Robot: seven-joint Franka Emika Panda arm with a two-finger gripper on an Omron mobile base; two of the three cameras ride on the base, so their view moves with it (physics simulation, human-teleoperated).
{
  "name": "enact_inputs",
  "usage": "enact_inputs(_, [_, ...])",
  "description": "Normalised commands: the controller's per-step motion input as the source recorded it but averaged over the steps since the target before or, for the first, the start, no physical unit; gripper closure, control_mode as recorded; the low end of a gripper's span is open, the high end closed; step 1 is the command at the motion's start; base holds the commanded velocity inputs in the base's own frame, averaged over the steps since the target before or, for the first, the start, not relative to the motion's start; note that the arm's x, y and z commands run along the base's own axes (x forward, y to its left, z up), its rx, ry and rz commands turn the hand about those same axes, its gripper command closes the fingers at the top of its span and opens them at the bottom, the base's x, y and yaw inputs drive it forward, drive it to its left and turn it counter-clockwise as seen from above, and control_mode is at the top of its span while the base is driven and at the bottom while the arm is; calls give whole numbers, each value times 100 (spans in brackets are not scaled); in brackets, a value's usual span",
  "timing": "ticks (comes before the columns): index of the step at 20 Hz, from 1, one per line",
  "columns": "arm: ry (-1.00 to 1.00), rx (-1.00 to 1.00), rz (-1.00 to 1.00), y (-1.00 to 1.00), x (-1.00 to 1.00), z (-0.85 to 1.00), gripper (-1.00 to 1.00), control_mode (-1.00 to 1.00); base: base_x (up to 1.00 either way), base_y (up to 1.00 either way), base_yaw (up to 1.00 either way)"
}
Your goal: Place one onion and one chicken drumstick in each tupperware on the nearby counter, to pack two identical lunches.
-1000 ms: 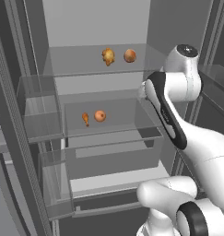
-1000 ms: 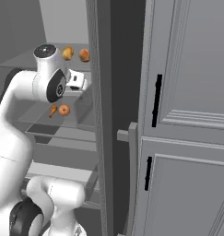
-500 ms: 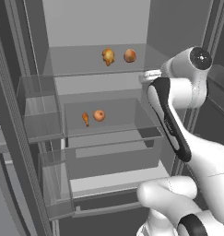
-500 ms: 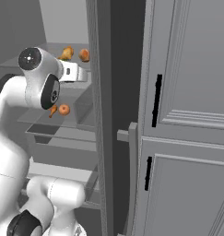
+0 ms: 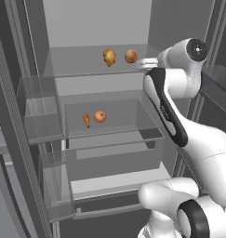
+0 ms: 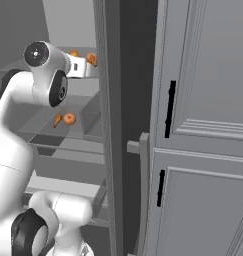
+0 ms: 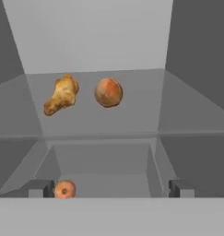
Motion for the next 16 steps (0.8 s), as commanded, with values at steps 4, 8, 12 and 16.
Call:
enact_inputs(4, [10, 9, 0, 9, 78, 0, -100, -100, 0, 0, 0])
enact_inputs(8, [11, 0, 0, 15, 69, 0, -100, -100, 0, 0, 0])
enact_inputs(12, [6, 0, 0, 0, 66, 0, -100, -100, 0, 0, 0])
enact_inputs(16, [2, 0, 0, 0, 55, -11, -100, -100, 0, 0, 0])
